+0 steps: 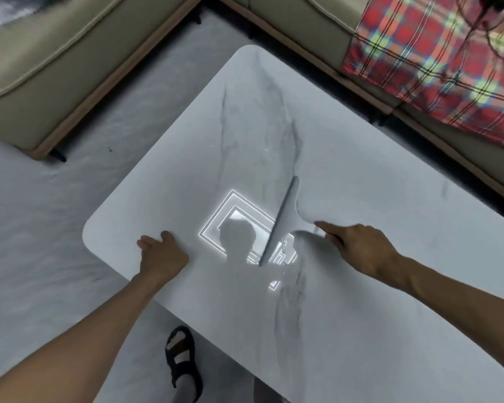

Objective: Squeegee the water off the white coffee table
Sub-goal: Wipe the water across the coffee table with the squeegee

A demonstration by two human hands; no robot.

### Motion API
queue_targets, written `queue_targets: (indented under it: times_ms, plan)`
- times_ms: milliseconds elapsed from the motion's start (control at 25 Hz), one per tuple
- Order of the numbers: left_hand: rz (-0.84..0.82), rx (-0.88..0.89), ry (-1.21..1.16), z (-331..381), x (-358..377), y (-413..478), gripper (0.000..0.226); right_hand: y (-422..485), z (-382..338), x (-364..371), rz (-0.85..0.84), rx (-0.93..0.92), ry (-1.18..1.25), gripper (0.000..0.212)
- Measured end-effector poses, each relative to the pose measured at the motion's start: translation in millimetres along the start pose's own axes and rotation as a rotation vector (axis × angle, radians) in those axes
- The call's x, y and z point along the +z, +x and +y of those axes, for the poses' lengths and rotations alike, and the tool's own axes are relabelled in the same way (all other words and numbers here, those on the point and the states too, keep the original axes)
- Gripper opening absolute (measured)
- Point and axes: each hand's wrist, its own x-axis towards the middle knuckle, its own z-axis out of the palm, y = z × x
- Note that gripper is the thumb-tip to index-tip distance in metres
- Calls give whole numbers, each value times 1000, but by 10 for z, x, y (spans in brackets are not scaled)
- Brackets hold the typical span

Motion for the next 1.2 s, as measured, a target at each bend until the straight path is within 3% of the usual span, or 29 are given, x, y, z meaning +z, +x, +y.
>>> queue_targets:
  times_ms: [80, 200, 280, 360, 400, 640, 840, 1000, 1200]
  plan:
    - [121, 50, -14, 160, 11, -58, 52, -120, 231, -105, 7, 29, -38, 41]
    - [331, 310, 18, 656, 52, -40, 46, 337, 276, -458, 154, 8, 127, 40]
    - [303, 362, 99, 1012, 96, 70, 77, 907, 92, -722, 243, -25, 217, 42]
    - [211, 292, 156, 1225, 136, 212, 112, 1450, -162, -938, 255, -53, 286, 45]
    - [192, 267, 183, 1268, 169, 276, 119, 1652, -275, -991, 247, -65, 316, 47]
    - [212, 284, 253, 1226, 208, 415, 124, 2070, -766, -897, 275, -203, 352, 46]
    - [220, 287, 301, 1234, 202, 392, 123, 2277, -1095, -881, 160, -322, 171, 46]
    - [235, 286, 322, 1230, 211, 391, 122, 1998, -563, -780, 166, -236, 152, 44]
    - [230, 278, 321, 1285, 193, 338, 120, 847, 472, -373, 111, -27, 147, 42]
